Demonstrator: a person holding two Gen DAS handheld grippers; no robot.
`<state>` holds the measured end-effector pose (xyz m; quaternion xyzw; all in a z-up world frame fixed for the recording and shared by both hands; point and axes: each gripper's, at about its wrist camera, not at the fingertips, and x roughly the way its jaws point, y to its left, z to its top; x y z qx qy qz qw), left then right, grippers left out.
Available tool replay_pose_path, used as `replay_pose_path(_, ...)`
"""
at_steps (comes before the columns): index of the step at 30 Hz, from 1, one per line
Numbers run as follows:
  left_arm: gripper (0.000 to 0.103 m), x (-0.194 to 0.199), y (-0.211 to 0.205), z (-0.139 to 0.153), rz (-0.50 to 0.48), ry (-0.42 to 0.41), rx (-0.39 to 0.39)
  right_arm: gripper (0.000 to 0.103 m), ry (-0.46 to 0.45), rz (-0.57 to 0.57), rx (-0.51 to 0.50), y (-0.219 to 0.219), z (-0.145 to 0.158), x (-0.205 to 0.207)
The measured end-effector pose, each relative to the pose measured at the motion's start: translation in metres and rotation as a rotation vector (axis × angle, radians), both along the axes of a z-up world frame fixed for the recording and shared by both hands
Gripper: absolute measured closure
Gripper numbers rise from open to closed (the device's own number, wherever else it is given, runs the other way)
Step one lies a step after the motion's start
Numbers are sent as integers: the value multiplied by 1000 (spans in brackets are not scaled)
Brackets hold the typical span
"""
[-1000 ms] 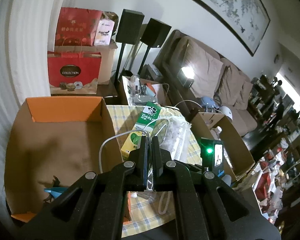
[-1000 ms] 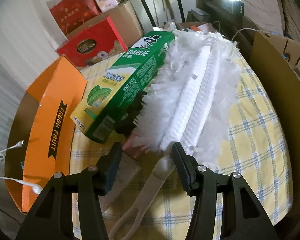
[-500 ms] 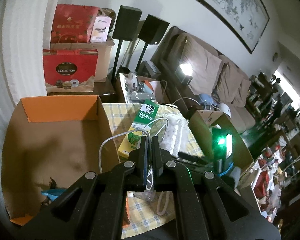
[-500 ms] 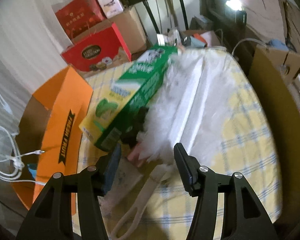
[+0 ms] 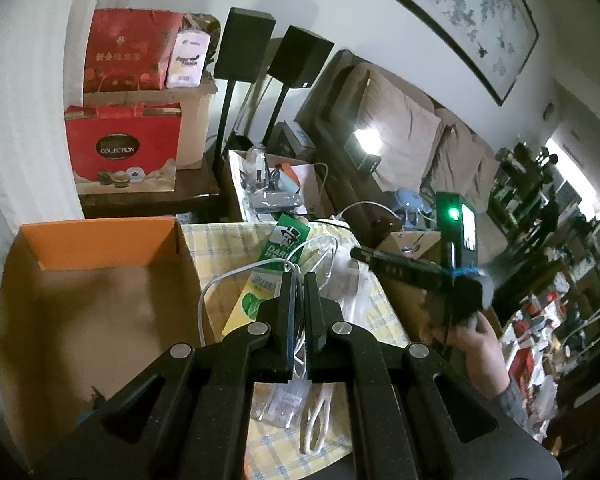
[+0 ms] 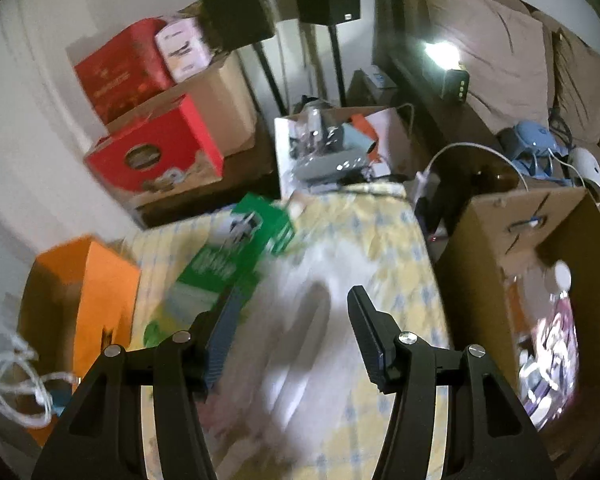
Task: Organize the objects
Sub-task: 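Lift the held item upward with the right gripper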
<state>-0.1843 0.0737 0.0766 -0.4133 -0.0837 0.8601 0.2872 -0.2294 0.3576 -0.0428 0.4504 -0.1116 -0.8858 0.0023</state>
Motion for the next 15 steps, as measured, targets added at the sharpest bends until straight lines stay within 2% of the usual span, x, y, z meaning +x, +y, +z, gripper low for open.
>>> replay_pose_path(7,100,-22,10,-7,17,-10,-3,46,-22,-39,-52,22,-7,-55)
replay_pose_path(15,100,-34,17,-10,21,3,-23,45,-117,-78,-124,30,-46,-121)
